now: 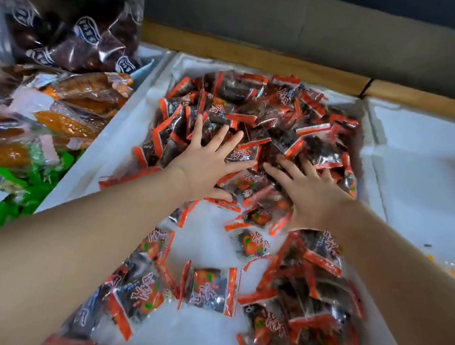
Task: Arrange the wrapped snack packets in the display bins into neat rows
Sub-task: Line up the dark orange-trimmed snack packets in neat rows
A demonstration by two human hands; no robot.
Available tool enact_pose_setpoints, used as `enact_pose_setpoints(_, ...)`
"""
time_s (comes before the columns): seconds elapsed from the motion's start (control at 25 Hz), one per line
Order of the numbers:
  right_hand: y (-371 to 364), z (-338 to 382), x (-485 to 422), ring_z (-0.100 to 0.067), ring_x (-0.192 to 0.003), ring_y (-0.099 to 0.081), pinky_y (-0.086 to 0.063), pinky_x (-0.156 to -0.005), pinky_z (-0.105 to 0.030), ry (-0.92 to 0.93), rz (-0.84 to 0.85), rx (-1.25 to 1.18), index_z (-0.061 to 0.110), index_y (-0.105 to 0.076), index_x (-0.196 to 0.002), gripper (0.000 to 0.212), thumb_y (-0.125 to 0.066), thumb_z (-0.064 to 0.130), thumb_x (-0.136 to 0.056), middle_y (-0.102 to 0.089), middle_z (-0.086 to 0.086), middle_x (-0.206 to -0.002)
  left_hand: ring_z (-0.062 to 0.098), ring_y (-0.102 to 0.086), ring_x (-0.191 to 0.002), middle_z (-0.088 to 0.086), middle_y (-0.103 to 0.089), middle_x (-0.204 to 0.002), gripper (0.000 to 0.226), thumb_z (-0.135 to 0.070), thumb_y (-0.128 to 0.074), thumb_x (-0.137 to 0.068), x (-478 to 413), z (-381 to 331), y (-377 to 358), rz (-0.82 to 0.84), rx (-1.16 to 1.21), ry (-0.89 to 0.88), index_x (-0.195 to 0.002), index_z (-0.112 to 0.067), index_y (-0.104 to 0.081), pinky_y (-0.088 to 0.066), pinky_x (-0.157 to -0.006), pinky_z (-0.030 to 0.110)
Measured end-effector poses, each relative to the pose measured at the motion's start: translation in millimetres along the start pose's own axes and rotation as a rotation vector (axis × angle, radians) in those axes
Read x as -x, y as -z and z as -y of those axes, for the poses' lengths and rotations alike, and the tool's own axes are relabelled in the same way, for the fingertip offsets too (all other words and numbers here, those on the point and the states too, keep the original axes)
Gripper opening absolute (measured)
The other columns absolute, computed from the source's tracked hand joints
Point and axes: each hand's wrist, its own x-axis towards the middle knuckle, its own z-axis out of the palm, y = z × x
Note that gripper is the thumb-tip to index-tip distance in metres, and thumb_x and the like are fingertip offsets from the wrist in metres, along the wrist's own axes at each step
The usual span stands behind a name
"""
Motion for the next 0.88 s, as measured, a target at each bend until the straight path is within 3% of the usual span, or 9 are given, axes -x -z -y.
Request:
enact_pose_setpoints(0.16,-0.6,11.7,44.3,-0.026,-0.145,-0.01,-0.027,-0.112,-0.048,0.034,-0.001,-0.09,0.031,0.006,-0.149,0.11,-0.072,0.048,-0.074,0.011,0.001,-0.158,0.032,0.01,-0.147,0.011,0.012,-0.16,0.085,-0.041,-0.053,-0.093,34.6,-10.3,11.9,0.066,0.104,-0.013,-0.151,-0.035,0.008,0.004,-0.109,0.069)
enact_pose_setpoints(0.28,-7.6,22.2,82.0,-0.023,-0.144,-0.013,-0.029,-0.111,-0.043,0.002,-0.069,-0.102,0.027,0.0,-0.15,0.087,-0.057,0.045,-0.088,0.006,0.002,-0.158,0.03,0.015,-0.146,0.01,0.017,-0.159,0.087,-0.025,-0.056,-0.092,73.9,-11.9,21.9,0.105,0.189,-0.033,-0.151,-0.033,0.006,0.006,-0.111,0.067)
enact_pose_setpoints(0.44,-20.3,57.0,129.9,-0.024,-0.142,-0.018,-0.026,-0.113,-0.04,-0.037,-0.101,-0.238,0.027,-0.004,-0.15,0.075,-0.047,0.049,-0.093,-0.004,0.002,-0.158,0.03,0.015,-0.146,0.008,0.015,-0.16,0.07,-0.036,-0.048,-0.097,138.6,-20.7,32.6,0.162,0.306,-0.008,-0.152,-0.03,-0.006,0.006,-0.111,0.065)
enact_pose_setpoints(0.64,-23.4,129.2,168.0,-0.013,-0.143,-0.011,-0.018,-0.115,-0.032,0.071,0.01,-0.335,0.03,-0.005,-0.15,0.07,-0.048,0.039,-0.095,-0.006,0.008,-0.157,0.038,0.007,-0.146,0.005,0.014,-0.16,0.075,-0.054,-0.049,-0.092,207.5,-30.1,20.3,0.318,0.414,0.033,-0.152,-0.031,-0.009,-0.004,-0.116,0.058)
enact_pose_setpoints(0.72,-23.0,149.5,167.7,-0.011,-0.143,-0.013,-0.015,-0.114,-0.027,0.088,0.032,-0.407,0.029,-0.005,-0.15,0.07,-0.047,0.038,-0.096,-0.009,0.008,-0.158,0.04,0.006,-0.145,0.0,0.008,-0.161,0.072,-0.051,-0.049,-0.093,218.7,-34.8,13.7,0.314,0.485,0.018,-0.152,-0.031,-0.012,-0.004,-0.117,0.052)
enact_pose_setpoints(0.88,-17.5,176.6,158.8,-0.014,-0.142,-0.021,-0.023,-0.114,-0.031,-0.024,0.037,-0.546,0.028,-0.006,-0.151,0.066,-0.045,0.033,-0.098,-0.013,0.005,-0.158,0.038,0.011,-0.145,-0.005,-0.019,-0.158,0.064,-0.047,-0.051,-0.093,225.8,-47.0,6.1,0.245,0.719,0.07,-0.149,-0.035,-0.022,0.009,-0.114,0.056)
